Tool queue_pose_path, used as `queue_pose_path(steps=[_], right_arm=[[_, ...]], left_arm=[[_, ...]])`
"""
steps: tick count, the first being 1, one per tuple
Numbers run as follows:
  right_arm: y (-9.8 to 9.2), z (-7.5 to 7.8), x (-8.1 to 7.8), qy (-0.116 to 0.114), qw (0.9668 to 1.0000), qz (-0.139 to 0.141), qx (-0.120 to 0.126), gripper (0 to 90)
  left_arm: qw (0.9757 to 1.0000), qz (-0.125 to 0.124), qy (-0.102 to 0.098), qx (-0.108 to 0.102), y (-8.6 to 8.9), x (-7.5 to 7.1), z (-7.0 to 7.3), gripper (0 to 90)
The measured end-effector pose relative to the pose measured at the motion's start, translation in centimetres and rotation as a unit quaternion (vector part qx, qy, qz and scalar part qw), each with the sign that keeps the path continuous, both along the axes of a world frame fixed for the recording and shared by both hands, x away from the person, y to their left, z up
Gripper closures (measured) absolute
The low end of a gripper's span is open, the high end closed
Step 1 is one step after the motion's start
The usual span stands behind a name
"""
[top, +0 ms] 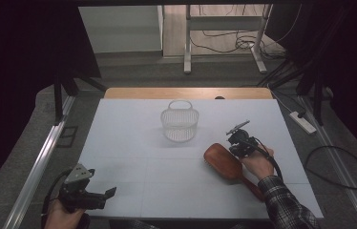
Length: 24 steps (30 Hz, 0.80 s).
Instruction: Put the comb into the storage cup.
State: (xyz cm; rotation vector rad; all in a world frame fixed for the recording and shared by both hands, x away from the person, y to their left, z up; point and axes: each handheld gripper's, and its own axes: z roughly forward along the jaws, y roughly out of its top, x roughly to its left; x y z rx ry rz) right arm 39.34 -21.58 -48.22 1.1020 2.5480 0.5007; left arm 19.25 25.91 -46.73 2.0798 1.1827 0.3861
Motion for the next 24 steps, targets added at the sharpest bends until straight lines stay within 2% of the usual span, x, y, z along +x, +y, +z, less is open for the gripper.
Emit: queue_pose_path(steps=[6,13,17,22,24], right_arm=[[-0.4,1.1,-0.9,-0.016,0.9997,0.006,0.017,83.8],[-1.4,2.3,-2.6,-0.023,0.9984,0.005,0.052,71.7],[-2.0,2.8,-3.6,-0.025,0.9972,0.008,0.070,61.7],[-2.4,3.2,-4.7,-0.031,0.9962,0.017,0.080,48.3],[-2.5,3.3,-5.2,-0.026,0.9958,0.017,0.087,41.2]], left_arm=[[1.0000,0.001,0.000,0.000,0.0,0.0,0.0,1.1],[1.0000,0.001,-0.001,-0.001,0.0,0.0,0.0,1.1],[1.0000,0.002,-0.001,-0.004,0.1,0.0,0.0,1.1],[1.0000,0.000,-0.002,-0.005,0.1,0.0,0.0,1.0],[1.0000,-0.001,-0.002,-0.005,0.1,0.0,0.0,1.0]])
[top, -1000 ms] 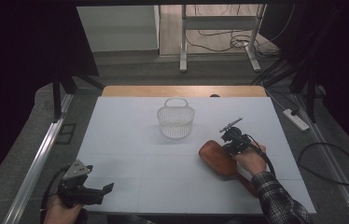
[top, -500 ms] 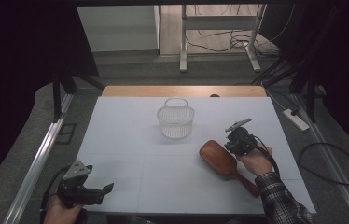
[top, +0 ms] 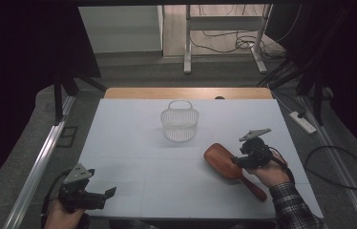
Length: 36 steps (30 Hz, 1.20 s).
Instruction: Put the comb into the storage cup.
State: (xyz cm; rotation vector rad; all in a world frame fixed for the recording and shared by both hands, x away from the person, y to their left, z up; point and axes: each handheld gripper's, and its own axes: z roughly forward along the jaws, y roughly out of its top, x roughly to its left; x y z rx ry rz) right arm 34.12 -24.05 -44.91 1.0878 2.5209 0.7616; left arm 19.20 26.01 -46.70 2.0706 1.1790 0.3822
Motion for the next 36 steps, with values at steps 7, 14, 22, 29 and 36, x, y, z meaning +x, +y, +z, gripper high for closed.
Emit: queue_pose_path(steps=[7,14,22,29,36], right_arm=[[-0.6,0.3,-1.5,-0.008,0.9999,-0.002,0.013,25.6],[-1.5,0.7,-2.9,-0.001,0.9995,0.001,0.032,10.7],[-2.1,0.5,-4.2,-0.001,0.9997,-0.001,0.023,0.0],[-3.2,0.2,-4.7,-0.003,0.9996,-0.020,0.021,0.0],[-2.9,-0.5,-4.3,0.009,0.9994,-0.016,0.031,0.0]], left_arm=[[1.0000,-0.001,0.000,0.001,0.0,0.0,0.0,1.0],[1.0000,-0.002,0.000,-0.001,0.0,0.0,0.0,1.0],[1.0000,-0.003,0.000,-0.001,0.0,0.0,0.0,1.0],[1.0000,-0.005,0.001,0.003,-0.1,0.0,0.0,1.0],[1.0000,-0.005,0.000,0.002,-0.1,0.0,0.0,1.0]])
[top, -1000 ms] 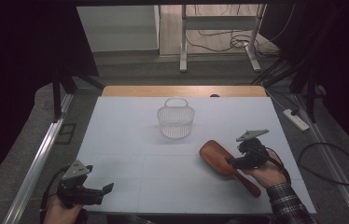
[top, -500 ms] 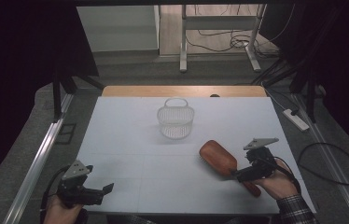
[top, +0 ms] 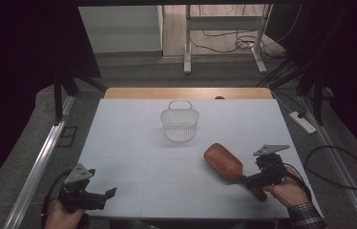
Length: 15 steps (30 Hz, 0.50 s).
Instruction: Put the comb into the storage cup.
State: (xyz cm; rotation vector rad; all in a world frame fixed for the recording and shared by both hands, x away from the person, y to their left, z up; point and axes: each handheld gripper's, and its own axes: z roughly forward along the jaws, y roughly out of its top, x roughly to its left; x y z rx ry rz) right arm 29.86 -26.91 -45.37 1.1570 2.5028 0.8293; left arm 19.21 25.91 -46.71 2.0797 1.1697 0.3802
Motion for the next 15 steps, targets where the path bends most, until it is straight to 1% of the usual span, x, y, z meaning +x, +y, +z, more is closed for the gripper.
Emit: queue_pose_path(steps=[3,7,11,15], right_arm=[[0.4,-0.4,0.2,0.007,0.9998,0.007,-0.015,0.0],[0.9,-1.3,0.4,0.017,0.9993,0.008,-0.033,0.0],[1.3,-2.1,0.4,0.030,0.9981,0.012,-0.052,0.0],[1.5,-2.7,0.5,0.038,0.9970,0.017,-0.066,0.0]], left_arm=[[1.0000,-0.001,0.000,0.001,0.0,0.0,0.0,1.0],[1.0000,-0.001,0.000,0.000,0.0,0.0,0.0,1.0],[1.0000,-0.001,0.000,0.000,0.0,0.0,0.0,1.0],[1.0000,-0.001,0.000,-0.002,0.0,0.0,0.0,1.0]])
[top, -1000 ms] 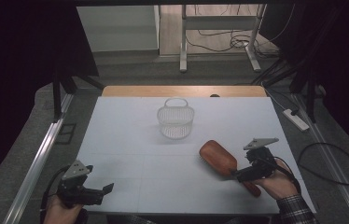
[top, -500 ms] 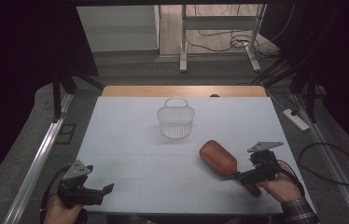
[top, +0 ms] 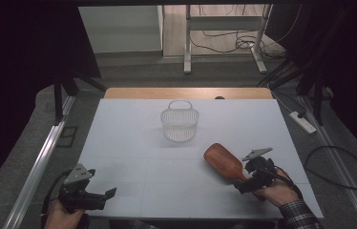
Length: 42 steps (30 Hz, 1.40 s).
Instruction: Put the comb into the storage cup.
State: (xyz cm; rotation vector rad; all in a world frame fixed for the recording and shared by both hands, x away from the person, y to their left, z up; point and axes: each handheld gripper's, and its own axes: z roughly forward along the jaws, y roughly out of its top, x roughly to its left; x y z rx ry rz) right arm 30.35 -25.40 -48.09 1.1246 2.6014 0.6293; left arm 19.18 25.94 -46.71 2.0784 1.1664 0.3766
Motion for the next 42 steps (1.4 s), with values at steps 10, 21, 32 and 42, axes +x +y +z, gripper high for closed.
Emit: queue_pose_path(steps=[10,21,32,42], right_arm=[[0.3,-1.4,0.4,0.028,0.9992,0.017,-0.021,0.0],[0.4,-2.1,1.0,0.039,0.9983,0.012,-0.041,0.0],[0.7,-2.3,1.0,0.040,0.9976,0.011,-0.056,1.7],[0.6,-1.6,0.8,0.030,0.9983,0.016,-0.047,35.7]], left_arm=[[1.0000,-0.002,0.002,0.001,0.0,0.0,0.0,1.1],[1.0000,-0.003,0.003,0.001,0.0,0.1,0.0,1.2],[1.0000,-0.004,0.004,0.001,0.0,0.1,0.0,1.2],[1.0000,-0.004,0.004,0.002,0.0,0.1,0.0,1.3]])
